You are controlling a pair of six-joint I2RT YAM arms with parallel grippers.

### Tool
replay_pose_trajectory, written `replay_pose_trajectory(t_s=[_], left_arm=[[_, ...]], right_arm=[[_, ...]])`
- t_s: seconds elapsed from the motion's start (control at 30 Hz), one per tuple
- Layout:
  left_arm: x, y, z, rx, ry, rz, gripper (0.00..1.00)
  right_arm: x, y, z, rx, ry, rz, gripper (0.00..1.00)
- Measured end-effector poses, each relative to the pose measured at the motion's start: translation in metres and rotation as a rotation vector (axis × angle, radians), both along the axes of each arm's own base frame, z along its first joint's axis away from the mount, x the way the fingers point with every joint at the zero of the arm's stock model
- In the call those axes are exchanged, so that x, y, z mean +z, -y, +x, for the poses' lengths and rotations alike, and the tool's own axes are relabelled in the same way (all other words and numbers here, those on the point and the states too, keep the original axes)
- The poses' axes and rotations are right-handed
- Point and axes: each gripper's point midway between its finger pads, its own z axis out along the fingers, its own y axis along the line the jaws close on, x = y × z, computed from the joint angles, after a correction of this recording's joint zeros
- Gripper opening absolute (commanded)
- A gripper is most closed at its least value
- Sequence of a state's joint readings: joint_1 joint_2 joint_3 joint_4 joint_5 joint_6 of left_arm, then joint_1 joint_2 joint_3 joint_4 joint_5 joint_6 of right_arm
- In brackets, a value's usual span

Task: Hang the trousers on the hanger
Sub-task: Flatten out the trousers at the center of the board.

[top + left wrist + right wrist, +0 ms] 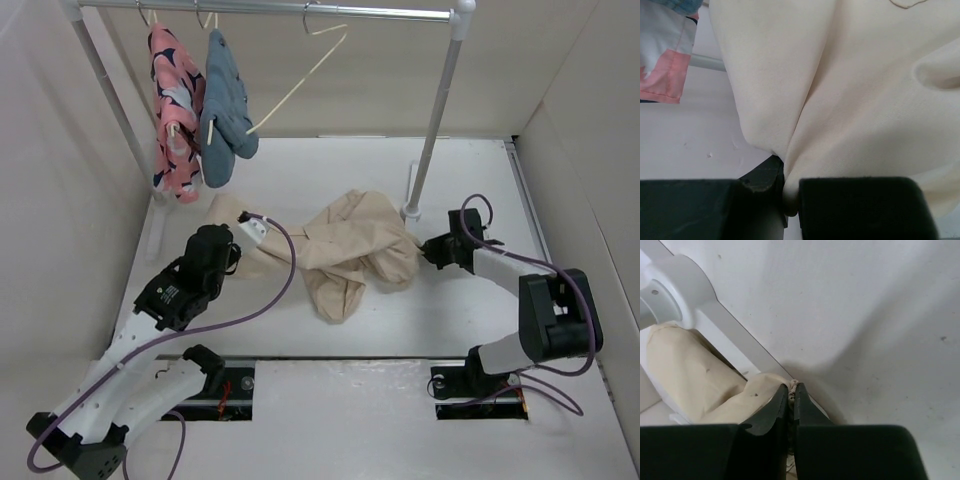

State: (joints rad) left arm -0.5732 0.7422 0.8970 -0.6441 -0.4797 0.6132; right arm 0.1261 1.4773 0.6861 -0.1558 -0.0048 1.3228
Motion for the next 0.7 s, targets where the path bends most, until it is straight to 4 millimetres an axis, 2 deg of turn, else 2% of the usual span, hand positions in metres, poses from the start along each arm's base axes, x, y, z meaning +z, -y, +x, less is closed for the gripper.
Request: replay_pose_trajectory(t_s=[0.1,0.2,0.23,0.27,0.3,0.33,0.4,0.47,0.53,0.6,0.7], left_arm=[[-0.004,-0.004,0.002,0.025,0.012,0.012,0.00],[-0.023,-0.010,0.003,0.055,-0.013,0.042,0.00],[-0.033,-0.011,0.002,0.055,-0.046,0.060,0.08],[-0.044,-0.009,-0.001,0.031,-0.109,0.074,0.33],[-0.055,-0.005,-0.005,-0.003,-0.175,0.079,0.33],[-0.068,0.003,-0.013,-0.068,-0.278,0.087,0.55],[-0.086,0.022,-0.032,-0.214,-0.463,0.082,0.71],[-0.093,0.037,-0.051,-0.332,-0.574,0.052,0.80],[-0.092,0.048,-0.067,-0.432,-0.620,0.017,0.89],[-0.084,0.057,-0.074,-0.498,-0.603,-0.025,0.92],[-0.070,0.068,-0.067,-0.513,-0.510,-0.098,0.89]], right_arm=[[0.007,0.005,-0.006,-0.016,0.019,-0.015,0.00],[0.027,0.007,-0.011,-0.001,0.071,-0.058,0.00],[0.036,0.007,-0.012,0.018,0.090,-0.090,0.00],[0.043,0.010,-0.016,0.046,0.093,-0.147,0.00],[0.060,0.005,-0.013,0.070,0.133,-0.168,0.00],[0.077,0.003,-0.015,0.099,0.150,-0.234,0.00],[0.126,-0.008,-0.014,0.157,0.243,-0.361,0.00],[0.181,-0.020,-0.018,0.200,0.358,-0.457,0.00],[0.222,-0.019,-0.026,0.224,0.452,-0.528,0.00],[0.244,-0.005,-0.036,0.237,0.501,-0.613,0.00],[0.252,0.014,-0.048,0.274,0.502,-0.732,0.00]])
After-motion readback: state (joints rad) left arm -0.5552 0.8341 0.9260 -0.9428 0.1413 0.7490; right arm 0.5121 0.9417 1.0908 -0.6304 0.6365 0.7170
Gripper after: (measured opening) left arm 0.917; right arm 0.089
